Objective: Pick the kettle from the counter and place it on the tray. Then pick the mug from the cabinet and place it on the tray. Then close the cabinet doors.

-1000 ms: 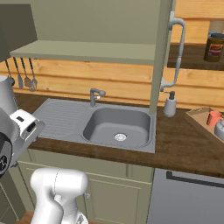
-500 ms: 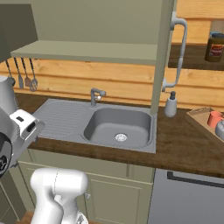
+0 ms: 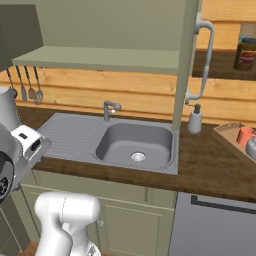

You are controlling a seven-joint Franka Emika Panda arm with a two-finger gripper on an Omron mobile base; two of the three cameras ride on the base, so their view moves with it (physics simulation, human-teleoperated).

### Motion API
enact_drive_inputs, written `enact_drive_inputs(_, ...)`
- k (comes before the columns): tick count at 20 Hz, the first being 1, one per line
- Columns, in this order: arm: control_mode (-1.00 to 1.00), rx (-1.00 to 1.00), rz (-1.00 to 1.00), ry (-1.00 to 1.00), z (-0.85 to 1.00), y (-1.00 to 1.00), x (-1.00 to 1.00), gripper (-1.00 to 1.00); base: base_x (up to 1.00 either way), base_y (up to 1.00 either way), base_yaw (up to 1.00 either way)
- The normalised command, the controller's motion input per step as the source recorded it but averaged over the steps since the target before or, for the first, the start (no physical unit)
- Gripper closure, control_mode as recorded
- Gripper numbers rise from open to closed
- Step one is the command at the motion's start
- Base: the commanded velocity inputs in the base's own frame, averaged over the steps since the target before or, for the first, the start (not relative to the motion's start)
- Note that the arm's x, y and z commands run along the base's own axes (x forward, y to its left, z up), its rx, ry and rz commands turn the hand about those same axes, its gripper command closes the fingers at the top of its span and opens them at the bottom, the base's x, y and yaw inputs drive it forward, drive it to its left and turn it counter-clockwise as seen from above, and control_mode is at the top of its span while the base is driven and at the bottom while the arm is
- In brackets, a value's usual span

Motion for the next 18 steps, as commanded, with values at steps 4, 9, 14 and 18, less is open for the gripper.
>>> enact_drive_inputs(4, -1.00, 0.17, -0.23, -0.23, 0.00, -0.34, -0.88, -1.00, 0.00, 0.00, 0.00)
enact_drive_inputs(9, -1.00, 0.21, -0.35, -0.11, 0.00, -0.44, -0.51, -1.00, 0.00, 0.00, 0.00)
enact_drive_inputs(14, -1.00, 0.19, -0.31, 0.00, 0.00, -0.43, -0.09, -1.00, 0.00, 0.00, 0.00)
enact_drive_inputs(18, -1.00, 0.19, -0.21, 0.00, 0.00, -0.46, -0.01, -1.00, 0.00, 0.00, 0.00)
